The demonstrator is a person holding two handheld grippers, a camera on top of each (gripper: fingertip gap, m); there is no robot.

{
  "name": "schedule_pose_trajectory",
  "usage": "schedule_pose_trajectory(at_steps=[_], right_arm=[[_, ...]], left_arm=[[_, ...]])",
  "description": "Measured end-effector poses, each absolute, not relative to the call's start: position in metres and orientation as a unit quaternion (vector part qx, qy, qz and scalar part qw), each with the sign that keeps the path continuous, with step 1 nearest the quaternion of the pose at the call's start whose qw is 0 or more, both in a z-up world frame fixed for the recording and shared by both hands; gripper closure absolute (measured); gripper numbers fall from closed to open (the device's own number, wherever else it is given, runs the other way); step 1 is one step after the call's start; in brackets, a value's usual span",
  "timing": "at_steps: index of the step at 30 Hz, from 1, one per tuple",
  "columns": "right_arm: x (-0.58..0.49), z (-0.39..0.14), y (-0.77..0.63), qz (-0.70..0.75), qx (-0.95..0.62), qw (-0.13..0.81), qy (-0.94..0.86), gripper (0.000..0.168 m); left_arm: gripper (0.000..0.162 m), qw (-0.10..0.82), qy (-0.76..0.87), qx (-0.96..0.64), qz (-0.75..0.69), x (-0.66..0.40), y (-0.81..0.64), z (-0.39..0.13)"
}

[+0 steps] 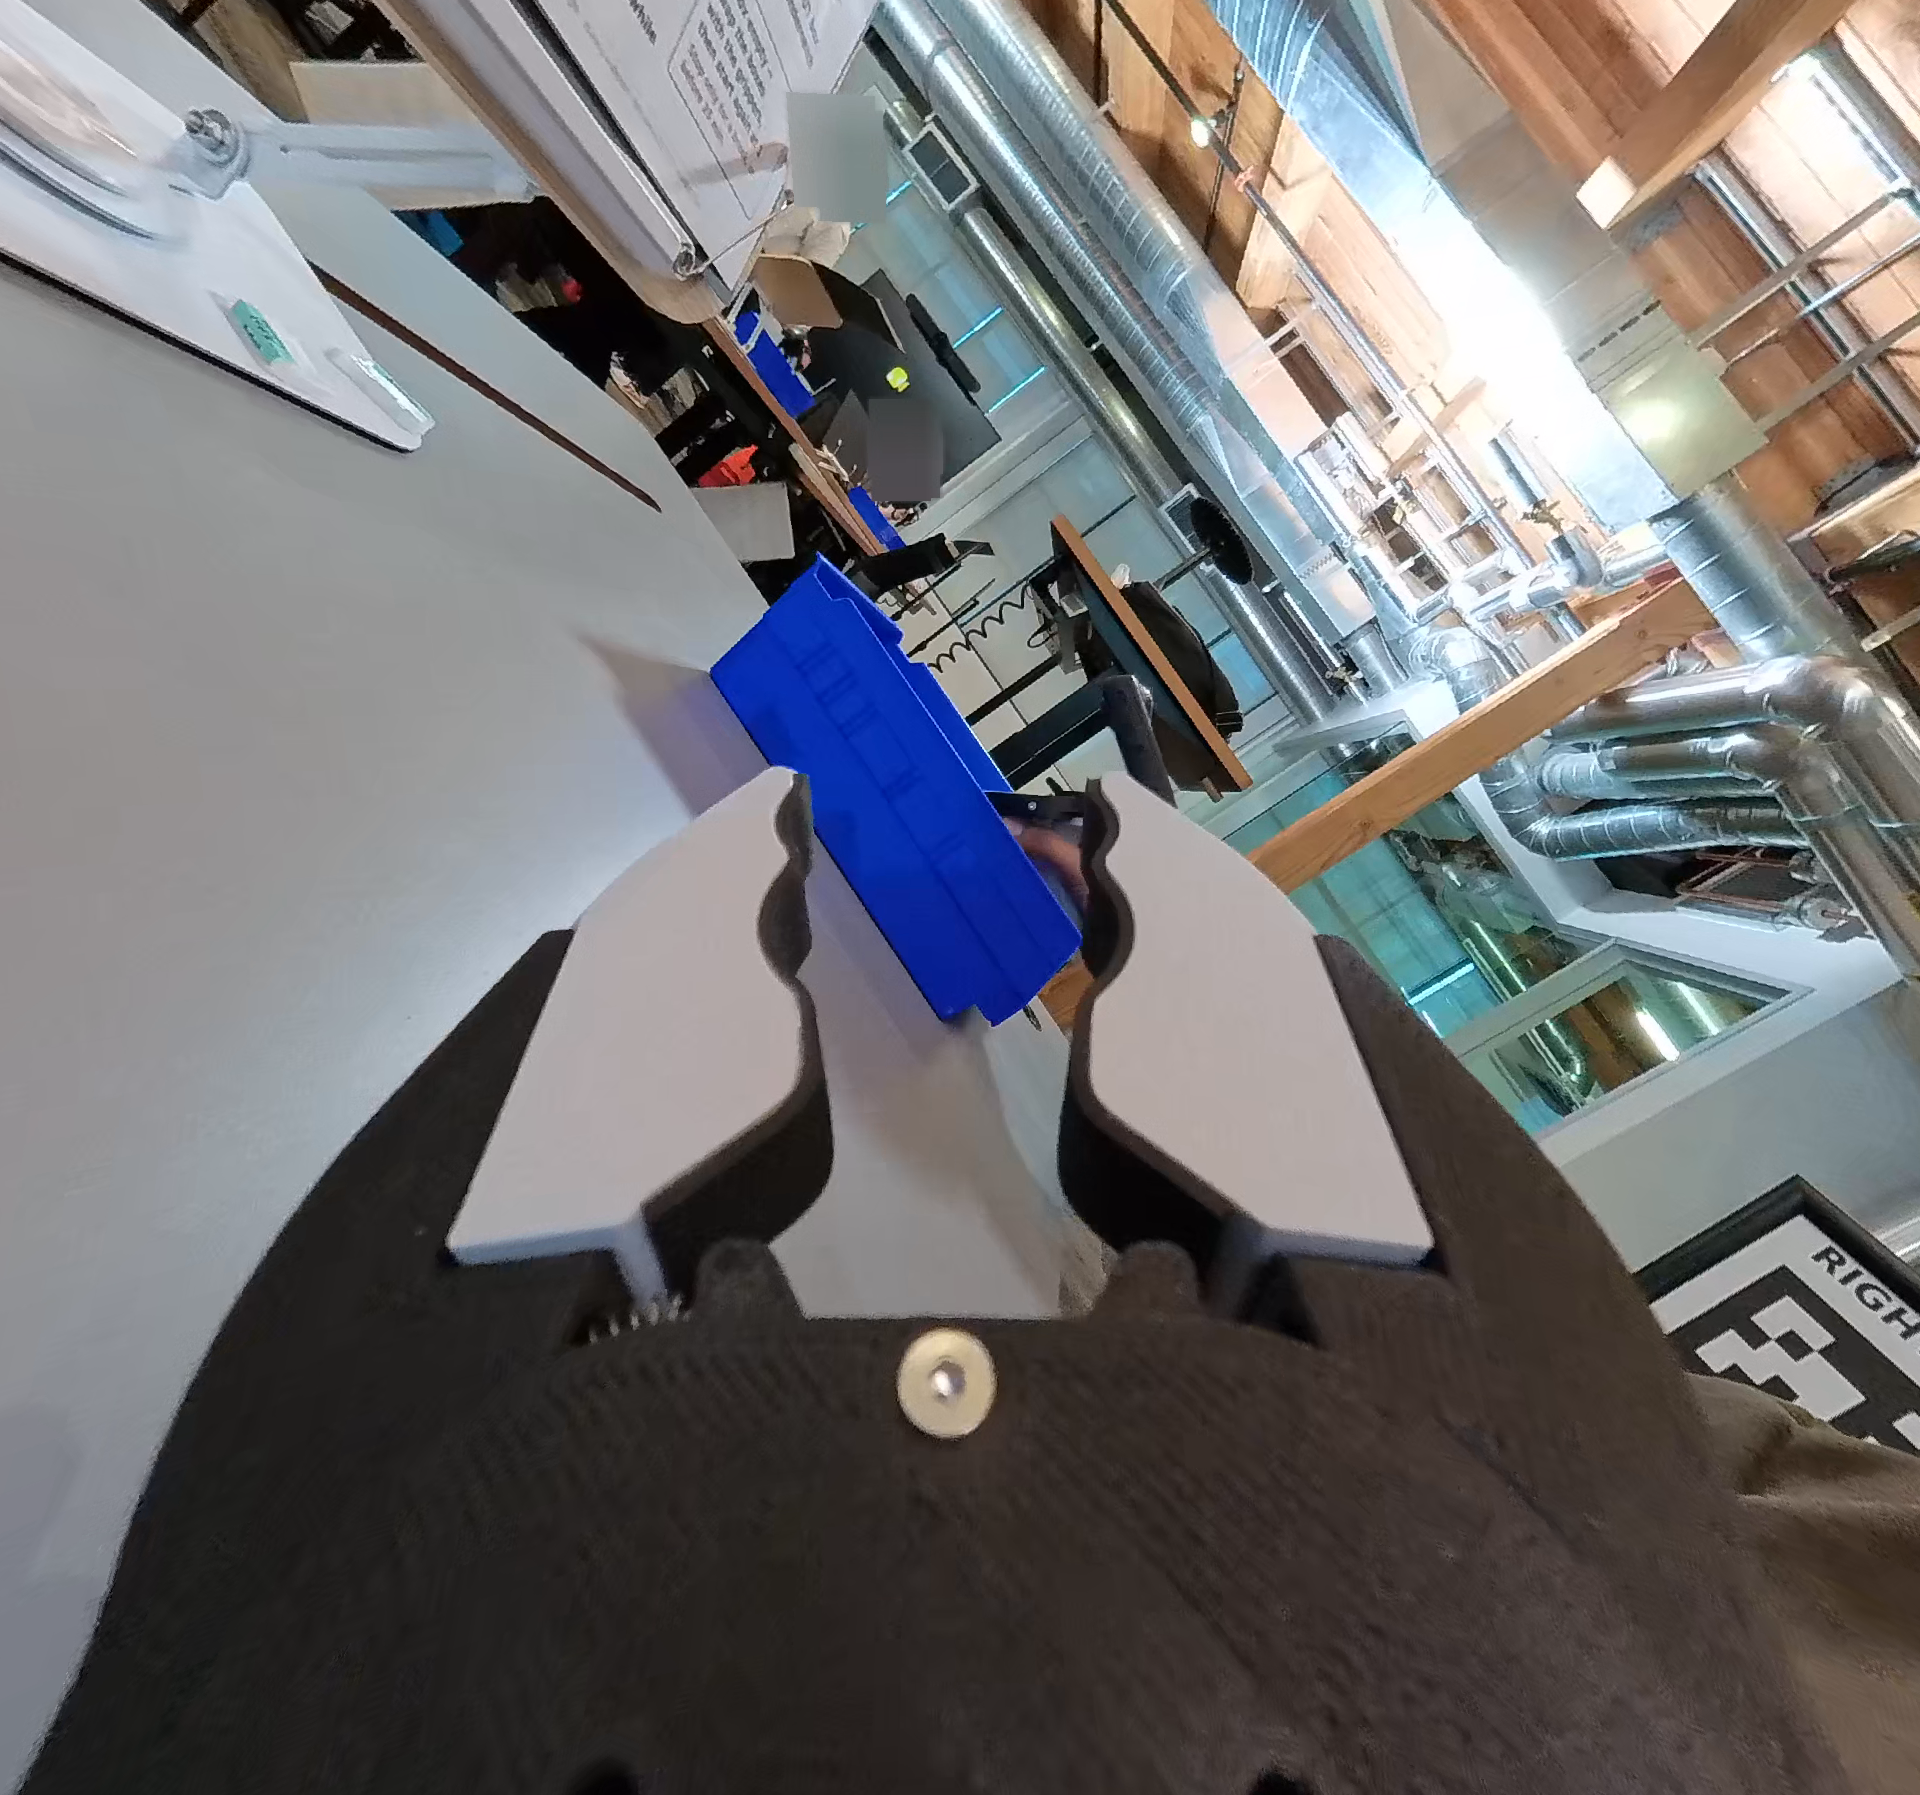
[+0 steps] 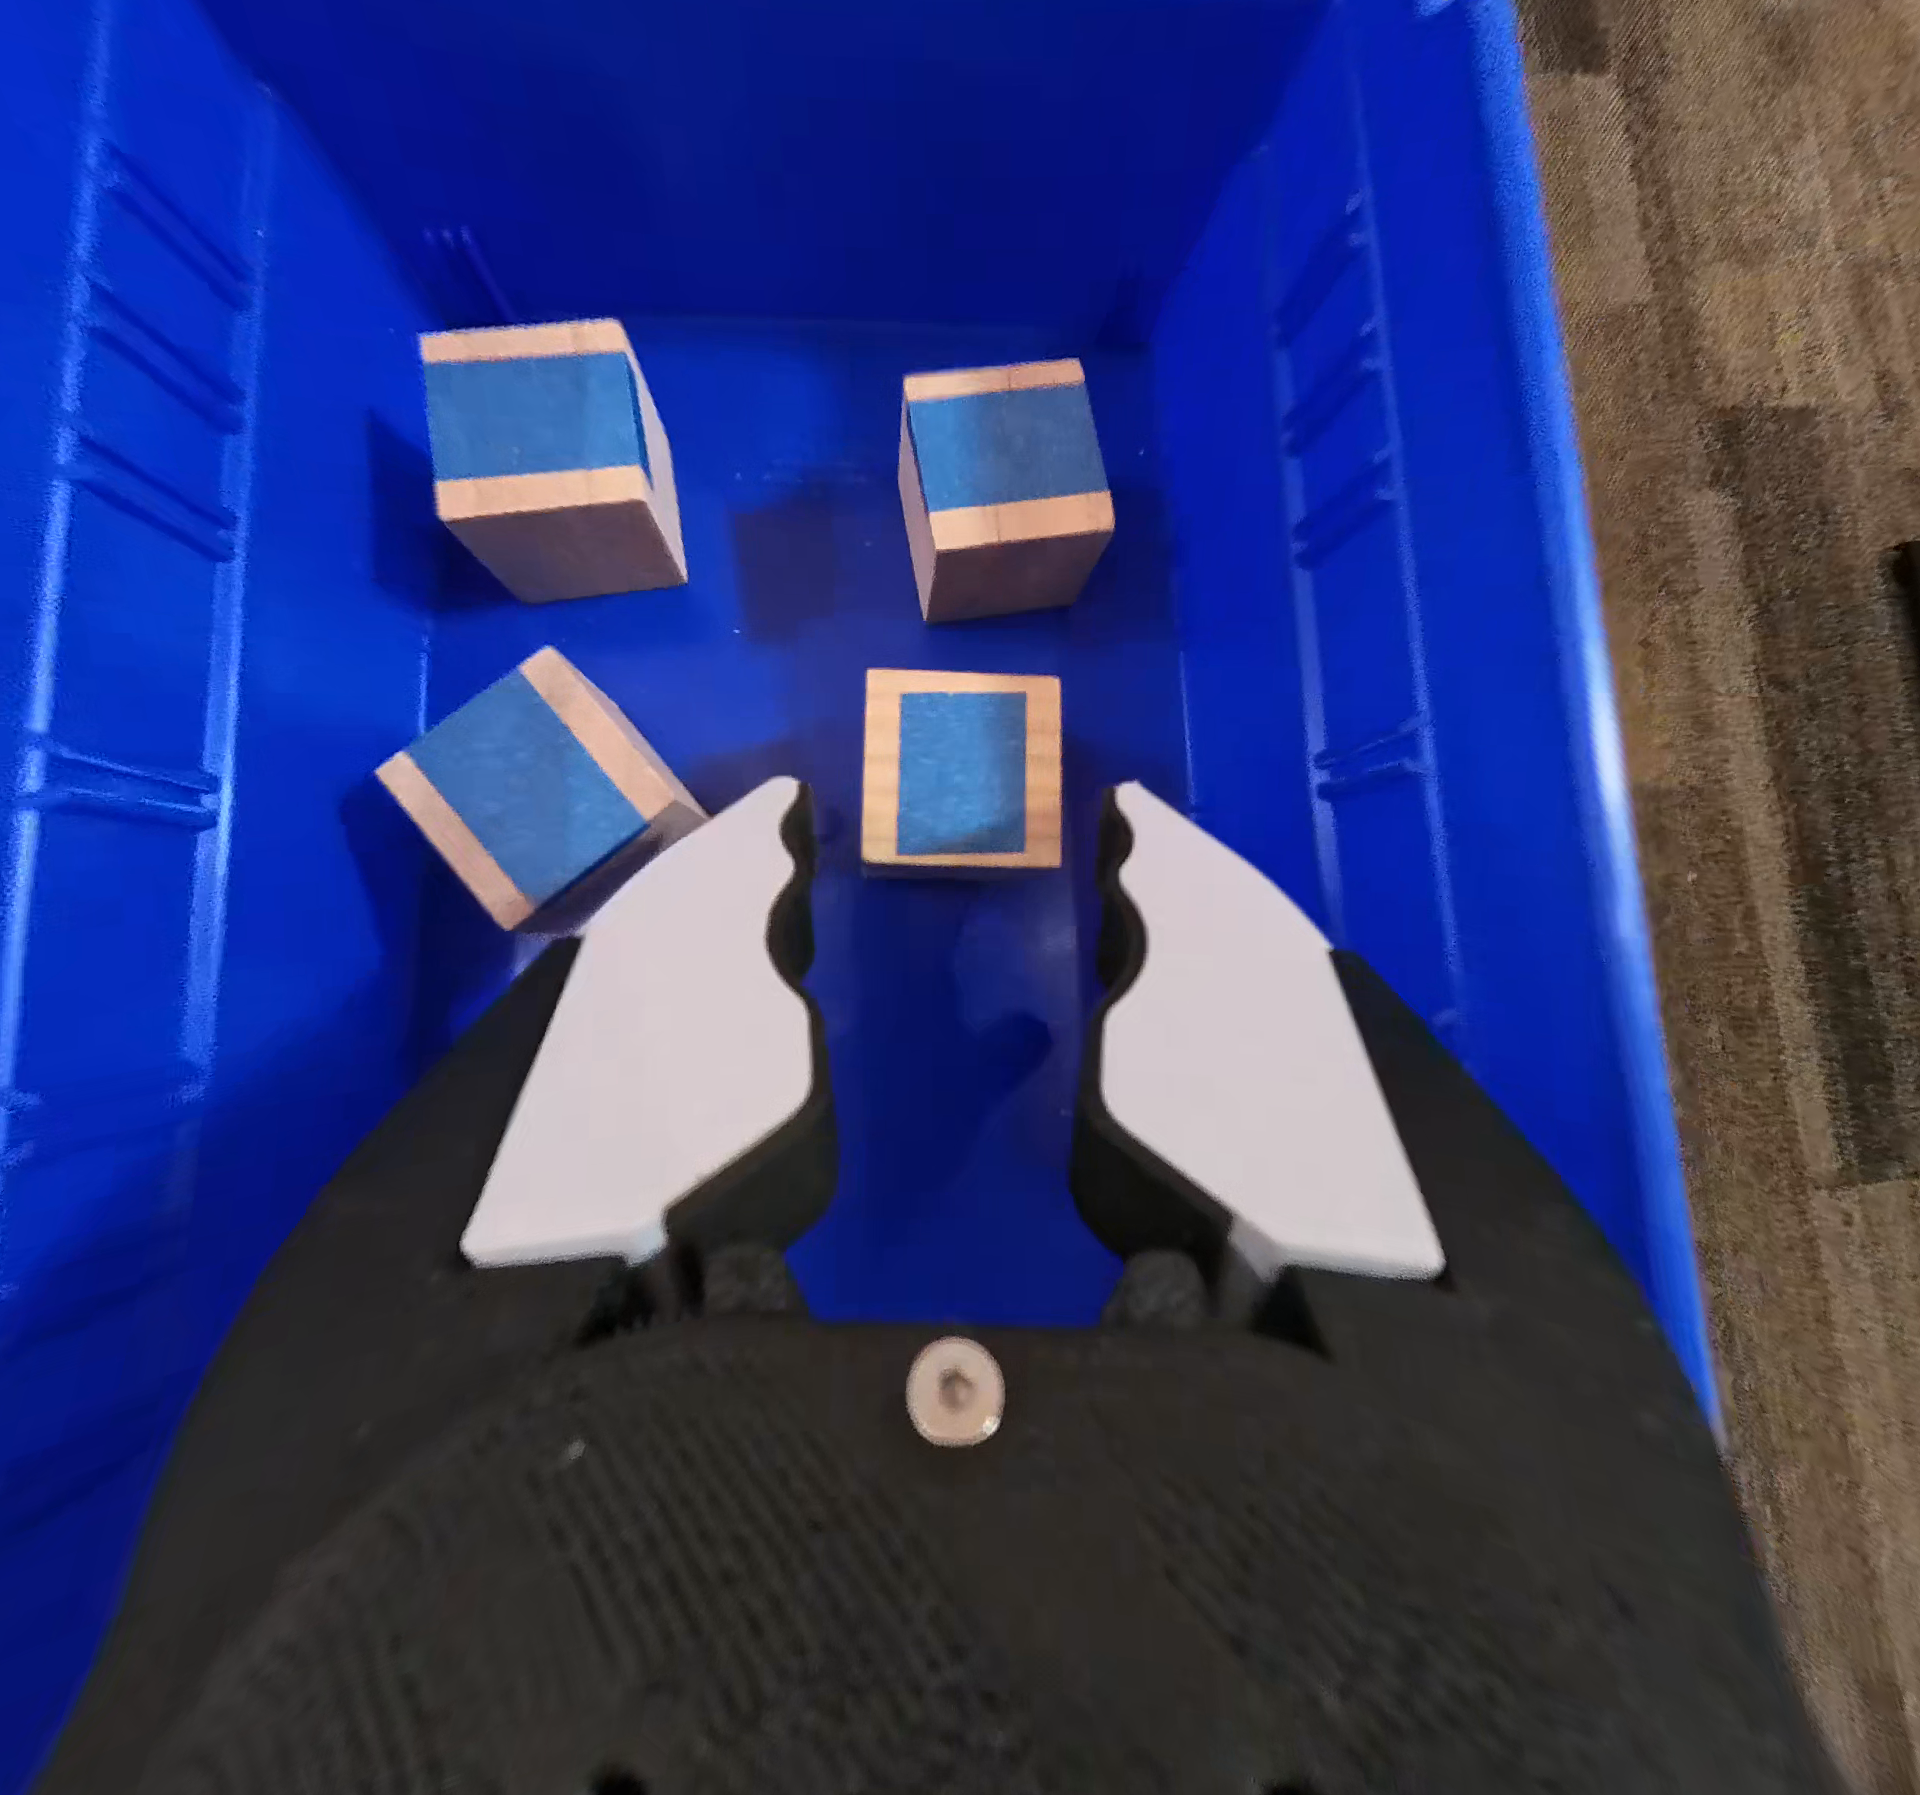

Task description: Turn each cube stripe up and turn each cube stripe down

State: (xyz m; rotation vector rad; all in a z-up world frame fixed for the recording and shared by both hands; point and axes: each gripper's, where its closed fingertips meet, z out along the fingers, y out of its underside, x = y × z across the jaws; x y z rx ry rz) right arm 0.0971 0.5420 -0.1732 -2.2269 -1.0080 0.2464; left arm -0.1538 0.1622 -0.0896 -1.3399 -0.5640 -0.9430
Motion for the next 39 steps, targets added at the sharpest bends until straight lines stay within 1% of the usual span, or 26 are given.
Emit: schedule_pose_trajectory(at_steps=[4,8,11,16,18,23,26,27,31,32,34,36,39], right_arm=[[0.091,-0.135,0.54,0.119,-0.829,0.391,-0.382,0.115],[0.081,-0.091,0.525,0.176,-0.798,0.44,-0.372,0.118],[0.075,-0.066,0.506,0.219,-0.777,0.459,-0.37,0.12],[0.08,-0.032,0.478,0.252,-0.748,0.486,-0.374,0.12],[0.084,-0.021,0.469,0.261,-0.738,0.498,-0.373,0.121],[0.102,0.002,0.452,0.263,-0.717,0.53,-0.369,0.123],[0.114,0.013,0.448,0.256,-0.705,0.554,-0.362,0.127],[0.117,0.016,0.446,0.255,-0.703,0.558,-0.36,0.127],[0.125,0.019,0.445,0.25,-0.7,0.568,-0.354,0.128],[0.126,0.017,0.445,0.248,-0.701,0.567,-0.354,0.128],[0.124,0.01,0.445,0.249,-0.706,0.559,-0.357,0.128],[0.119,0.004,0.444,0.256,-0.708,0.551,-0.36,0.128],[0.106,-0.004,0.439,0.269,-0.709,0.537,-0.369,0.127]], left_arm=[[0.112,0.646,-0.24,-0.594,-0.414,-0.15,0.164,-0.089],[0.112,0.649,-0.218,-0.608,-0.402,-0.143,0.168,-0.087],[0.112,0.648,-0.199,-0.619,-0.396,-0.137,0.175,-0.087],[0.11,0.639,-0.163,-0.639,-0.397,-0.121,0.191,-0.087],[0.106,0.641,-0.137,-0.648,-0.388,-0.115,0.197,-0.086],[0.105,0.675,-0.051,-0.68,-0.283,-0.119,0.207,-0.076],[0.099,0.716,-0.027,-0.666,-0.207,-0.145,0.202,-0.055],[0.097,0.733,-0.041,-0.655,-0.179,-0.162,0.197,-0.043],[0.101,0.822,-0.176,-0.536,-0.078,-0.266,0.134,0.026],[0.103,0.834,-0.22,-0.504,-0.058,-0.295,0.109,0.04],[0.103,0.831,-0.291,-0.473,-0.027,-0.346,0.061,0.053],[0.102,0.8,-0.332,-0.5,0.003,-0.384,0.021,0.047],[0.101,0.703,-0.409,-0.574,0.092,-0.435,-0.034,0.001]])
